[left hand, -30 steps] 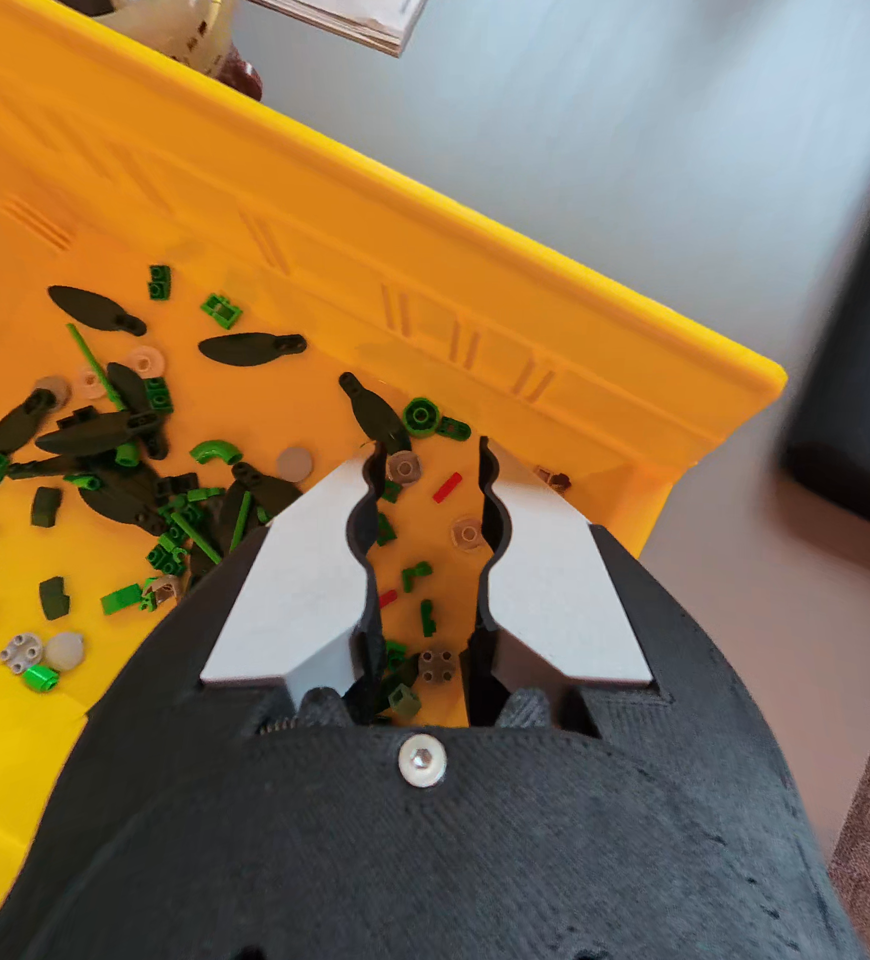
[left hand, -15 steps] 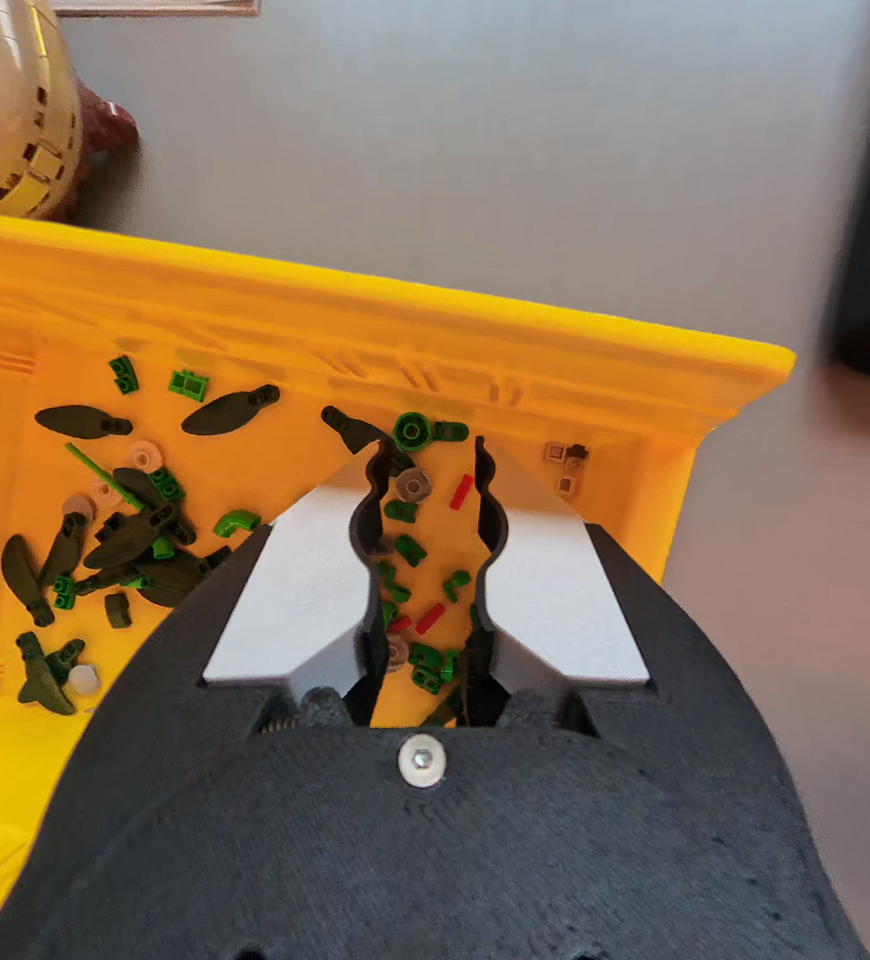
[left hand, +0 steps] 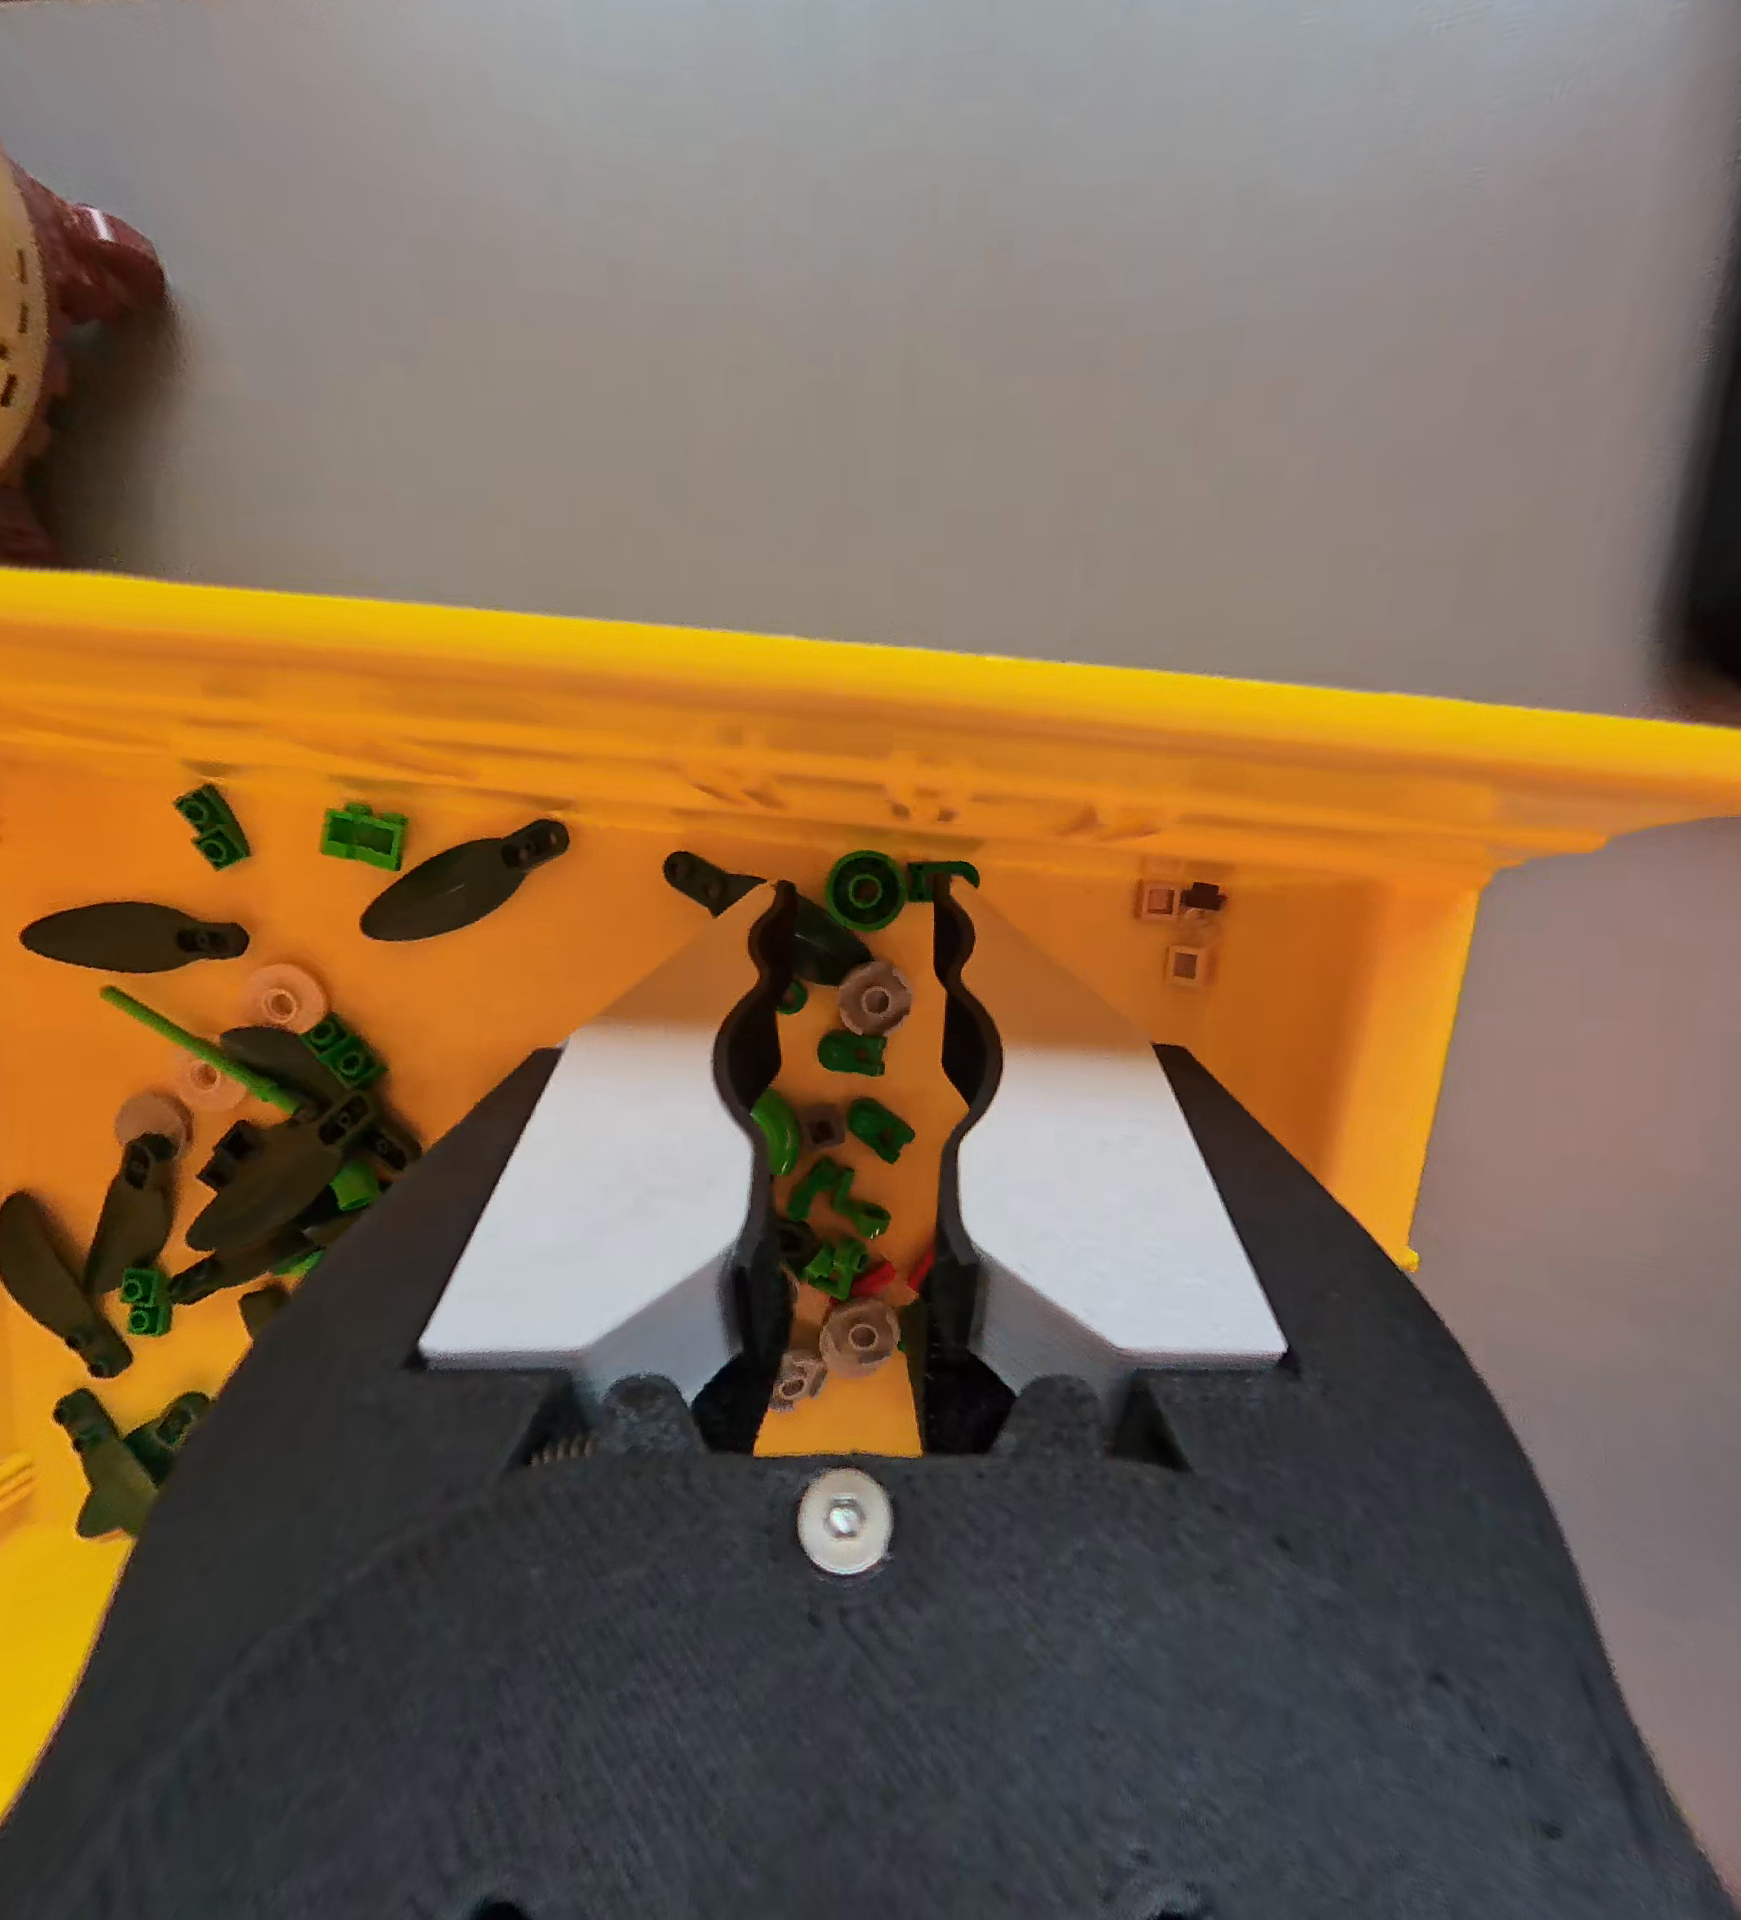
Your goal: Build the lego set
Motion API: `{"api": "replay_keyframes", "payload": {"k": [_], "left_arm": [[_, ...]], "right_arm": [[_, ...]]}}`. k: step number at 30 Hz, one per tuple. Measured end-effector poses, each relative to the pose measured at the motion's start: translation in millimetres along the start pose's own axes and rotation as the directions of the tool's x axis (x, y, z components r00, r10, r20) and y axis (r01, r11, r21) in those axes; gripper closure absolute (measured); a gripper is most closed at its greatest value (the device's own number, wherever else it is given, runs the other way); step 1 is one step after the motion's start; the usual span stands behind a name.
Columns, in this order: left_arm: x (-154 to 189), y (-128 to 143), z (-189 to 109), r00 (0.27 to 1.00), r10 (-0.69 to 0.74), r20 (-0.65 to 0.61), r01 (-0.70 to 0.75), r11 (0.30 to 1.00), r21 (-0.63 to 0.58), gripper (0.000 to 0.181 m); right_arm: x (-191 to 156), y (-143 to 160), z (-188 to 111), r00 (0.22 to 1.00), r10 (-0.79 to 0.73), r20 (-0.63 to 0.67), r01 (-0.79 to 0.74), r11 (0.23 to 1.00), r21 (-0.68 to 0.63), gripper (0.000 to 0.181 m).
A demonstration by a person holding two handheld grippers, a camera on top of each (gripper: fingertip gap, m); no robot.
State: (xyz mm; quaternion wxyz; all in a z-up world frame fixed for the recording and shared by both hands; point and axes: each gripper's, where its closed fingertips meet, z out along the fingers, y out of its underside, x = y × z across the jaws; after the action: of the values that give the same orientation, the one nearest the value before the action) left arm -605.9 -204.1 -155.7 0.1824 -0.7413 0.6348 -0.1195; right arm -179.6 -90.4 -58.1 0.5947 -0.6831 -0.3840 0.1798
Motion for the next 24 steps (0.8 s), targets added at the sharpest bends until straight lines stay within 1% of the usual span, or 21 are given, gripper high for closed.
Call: {"api": "replay_keyframes", "payload": {"k": [1, 5, 6, 9, 12, 15, 17, 19, 20, 21, 22, 23, 24], "left_arm": [[-0.4, 1.1, 1.4, 1.000, 0.004, -0.001, -0.004, 1.000, -0.012, 0.157], [-0.3, 2.3, 4.5, 0.999, -0.010, -0.031, 0.009, 1.000, -0.028, 0.161], [0.0, 2.4, 4.5, 0.999, -0.017, -0.039, 0.016, 0.999, -0.030, 0.166], [1.5, 3.2, 4.3, 0.998, -0.033, -0.056, 0.031, 0.999, -0.032, 0.166], [2.1, 4.0, -0.4, 0.997, -0.055, -0.045, 0.054, 0.998, -0.022, 0.167], [-0.2, 1.4, -16.4, 0.996, -0.093, 0.015, 0.093, 0.995, 0.028, 0.167], [-7.4, -1.4, -35.4, 0.986, -0.114, 0.122, 0.105, 0.991, 0.081, 0.167], [-18.4, -8.7, -63.9, 0.949, -0.146, 0.278, 0.103, 0.981, 0.164, 0.167], [-22.4, -18.6, -82.2, 0.921, -0.181, 0.346, 0.098, 0.964, 0.245, 0.166], [-23.4, -33.9, -101.9, 0.892, -0.237, 0.385, 0.092, 0.929, 0.358, 0.166], [-21.8, -52.4, -121.4, 0.868, -0.308, 0.389, 0.090, 0.869, 0.487, 0.167], [-16.8, -72.1, -138.3, 0.857, -0.378, 0.351, 0.098, 0.787, 0.610, 0.167], [-8.8, -93.6, -151.6, 0.860, -0.432, 0.272, 0.115, 0.684, 0.720, 0.167]], "right_arm": [[-0.6, 0.9, 0.3, 1.000, 0.000, 0.004, 0.000, 1.000, -0.004, 0.145], [-2.2, 2.3, 1.7, 1.000, 0.001, 0.013, -0.001, 1.000, -0.012, 0.145], [-2.9, 2.2, 1.9, 1.000, 0.000, 0.015, 0.000, 1.000, -0.013, 0.145], [-4.7, 2.5, 2.9, 1.000, -0.005, 0.021, 0.005, 1.000, -0.016, 0.145], [-6.3, 3.5, 3.8, 1.000, -0.003, 0.030, 0.004, 1.000, -0.021, 0.145], [-7.2, 3.1, 3.9, 0.999, -0.007, 0.031, 0.007, 1.000, -0.021, 0.145], [-7.8, 2.0, 3.7, 0.999, -0.009, 0.031, 0.010, 1.000, -0.018, 0.145], [-8.8, -0.1, 3.8, 0.999, -0.019, 0.027, 0.019, 1.000, -0.013, 0.145], [-9.2, -2.7, 3.9, 0.999, -0.026, 0.021, 0.027, 1.000, -0.005, 0.145], [-9.9, -7.5, 3.9, 0.999, -0.039, 0.011, 0.038, 0.999, 0.010, 0.145], [-11.8, -15.4, 3.8, 0.999, -0.054, -0.003, 0.054, 0.998, 0.034, 0.146], [-16.1, -30.7, 2.6, 0.998, -0.065, -0.026, 0.067, 0.995, 0.075, 0.146], [-27.2, -57.3, -1.1, 0.995, -0.088, -0.045, 0.094, 0.983, 0.158, 0.147]]}}
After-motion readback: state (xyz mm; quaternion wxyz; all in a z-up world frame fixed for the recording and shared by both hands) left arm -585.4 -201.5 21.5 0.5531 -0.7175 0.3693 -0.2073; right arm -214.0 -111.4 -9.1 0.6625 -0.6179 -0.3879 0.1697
